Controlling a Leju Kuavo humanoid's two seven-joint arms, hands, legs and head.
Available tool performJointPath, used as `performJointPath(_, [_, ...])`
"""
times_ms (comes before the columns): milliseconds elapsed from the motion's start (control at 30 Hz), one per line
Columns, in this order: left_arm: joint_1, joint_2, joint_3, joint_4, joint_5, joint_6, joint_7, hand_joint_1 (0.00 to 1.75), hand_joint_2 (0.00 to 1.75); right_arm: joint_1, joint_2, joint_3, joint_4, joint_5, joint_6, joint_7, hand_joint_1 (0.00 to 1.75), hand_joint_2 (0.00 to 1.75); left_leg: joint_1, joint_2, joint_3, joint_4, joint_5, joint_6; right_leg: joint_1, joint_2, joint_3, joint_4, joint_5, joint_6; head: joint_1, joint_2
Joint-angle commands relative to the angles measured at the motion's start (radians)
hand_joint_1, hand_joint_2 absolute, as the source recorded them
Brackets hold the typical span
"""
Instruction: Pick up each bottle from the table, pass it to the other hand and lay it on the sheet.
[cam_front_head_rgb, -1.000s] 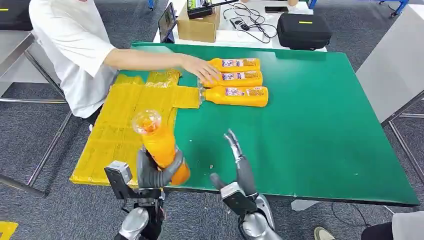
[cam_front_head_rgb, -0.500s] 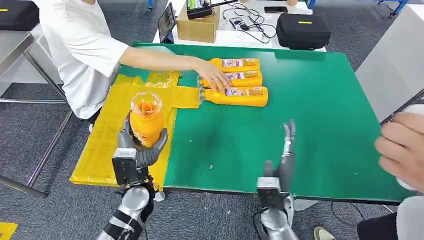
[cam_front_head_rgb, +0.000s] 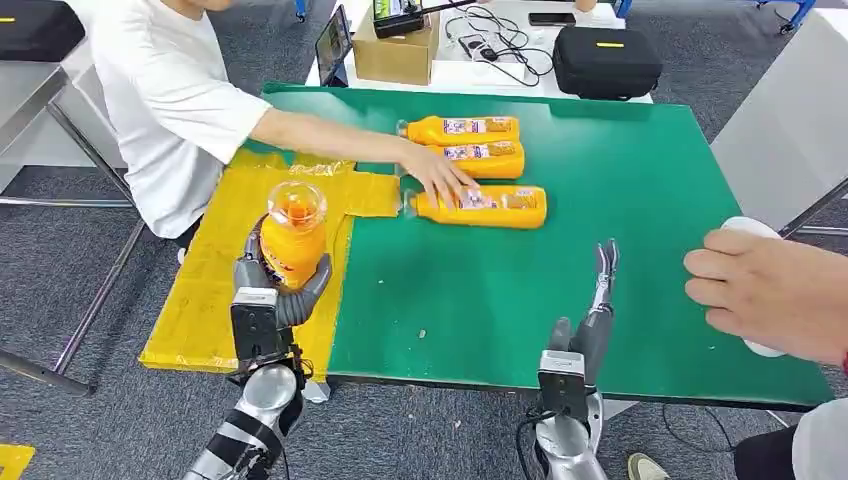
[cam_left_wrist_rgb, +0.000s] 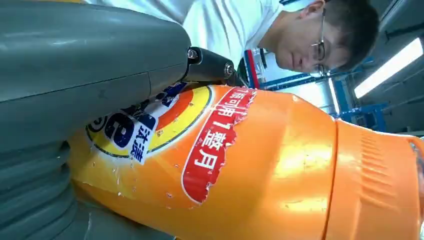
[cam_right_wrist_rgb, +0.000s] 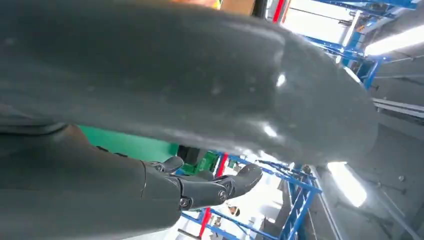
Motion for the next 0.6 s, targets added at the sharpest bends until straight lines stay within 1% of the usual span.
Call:
performJointPath(33, [-0.177,-0.052,0.315,0.342,-0.914,0.042,0.094,1.75,1.75,-0.01,0.019,-0.012,0.028,-0.083,0.104,0.017,0.0,0.0,0.001,-0.001,0.004,-0.001,0.0,-0.002,0.002,-0.002,0.004,-0.001,-0.001,-0.003,0.0,0.0])
performJointPath(67, [-0.214,-0.049,0.328,0.424,-0.944,0.042,0.083,1.75,1.75,-0.017,0.022,-0.006,0.049,-0.086,0.117,0.018,0.0,0.0,0.001,0.0,0.003,-0.001,0.0,-0.001,0.001,-0.001,0.003,-0.001,0.0,-0.002,0.0,0.0])
performJointPath(100, [-0.244,-0.036,0.351,0.469,-1.103,0.042,0.115,1.75,1.75,-0.03,0.021,0.011,0.087,-0.076,0.13,0.007,0.0,0.0,0.002,0.0,0.005,-0.001,0.0,-0.002,0.002,-0.001,0.005,-0.001,0.0,-0.003,0.0,0.0])
performJointPath(167, [-0.32,-0.024,0.385,0.646,-1.113,0.042,0.123,1.75,1.75,-0.035,0.037,0.009,0.124,-0.089,0.14,-0.01,0.0,0.0,0.001,0.001,0.004,-0.001,0.0,-0.001,0.001,0.0,0.004,-0.001,0.0,-0.002,0.0,0.0])
performJointPath(200, [-0.346,-0.01,0.378,0.704,-1.115,0.042,0.133,1.75,1.75,-0.032,0.044,0.003,0.134,-0.095,0.134,-0.01,0.0,0.0,0.002,0.001,0.006,-0.002,0.0,-0.002,0.002,0.0,0.006,-0.002,0.0,-0.003,0.0,0.0])
performJointPath(267, [-0.373,0.013,0.346,0.772,-1.181,0.042,0.219,1.75,1.75,-0.037,0.047,0.007,0.182,-0.087,0.131,-0.002,0.0,0.0,0.002,0.001,0.007,-0.002,0.0,-0.003,0.003,-0.001,0.007,-0.002,0.0,-0.004,0.0,0.0])
performJointPath(300, [-0.408,0.021,0.329,0.864,-1.177,0.038,0.26,1.75,1.75,-0.047,0.043,0.018,0.222,-0.061,0.117,-0.006,0.0,0.0,0.003,0.001,0.008,-0.002,0.0,-0.003,0.003,-0.001,0.008,-0.002,-0.001,-0.005,0.0,0.0])
performJointPath(333, [-0.451,0.034,0.313,0.935,-1.196,-0.051,0.386,1.75,1.75,-0.037,0.049,0.021,0.234,-0.059,0.132,-0.006,0.0,0.0,0.003,0.0,0.009,-0.002,0.0,-0.003,0.003,-0.002,0.009,-0.002,-0.001,-0.005,0.0,0.0])
performJointPath(367, [-0.455,0.036,0.314,0.937,-1.192,-0.058,0.387,1.75,1.75,-0.034,0.051,0.022,0.237,-0.06,0.134,-0.006,0.0,0.0,0.004,0.001,0.01,-0.002,-0.001,-0.004,0.004,-0.001,0.01,-0.002,-0.001,-0.006,0.0,0.0])
performJointPath(400, [-0.461,0.038,0.323,0.942,-1.173,-0.073,0.384,1.75,1.75,-0.033,0.053,0.026,0.248,-0.059,0.14,-0.007,0.0,0.0,0.002,0.0,0.006,-0.001,0.001,-0.002,0.003,-0.002,0.006,0.0,-0.001,-0.003,0.0,0.0])
performJointPath(433, [-0.461,0.038,0.323,0.942,-1.173,-0.073,0.384,1.75,1.75,-0.033,0.053,0.026,0.248,-0.059,0.14,-0.007,0.0,0.0,0.003,-0.001,0.007,-0.002,0.0,-0.002,0.003,-0.003,0.007,-0.001,-0.001,-0.003,0.0,0.0])
performJointPath(467, [-0.463,0.037,0.326,0.943,-1.167,-0.079,0.385,1.75,1.75,-0.033,0.054,0.027,0.252,-0.059,0.142,-0.007,0.0,0.0,0.002,-0.001,0.004,-0.001,0.001,-0.002,0.002,-0.002,0.005,0.0,-0.001,-0.002,0.001,0.0])
performJointPath(533, [-0.458,0.037,0.32,0.935,-1.16,-0.1,0.388,1.75,1.75,-0.034,0.055,0.028,0.253,-0.054,0.146,-0.007,0.0,0.0,0.003,0.0,0.006,-0.001,0.0,-0.002,0.003,0.0,0.007,0.0,-0.001,-0.004,-0.001,0.0])
performJointPath(567, [-0.459,0.038,0.317,0.939,-1.16,-0.107,0.39,1.75,1.75,-0.035,0.056,0.027,0.252,-0.054,0.147,-0.007,0.0,0.0,0.002,0.0,0.003,0.0,0.001,-0.001,0.002,-0.001,0.004,0.0,-0.001,-0.002,0.0,0.0])
performJointPath(600, [-0.458,0.038,0.315,0.938,-1.158,-0.11,0.394,1.75,1.75,-0.035,0.056,0.025,0.249,-0.054,0.15,-0.007,0.0,0.0,0.003,-0.001,0.003,0.0,0.0,-0.002,0.003,-0.001,0.005,0.001,-0.001,-0.002,0.0,0.0])
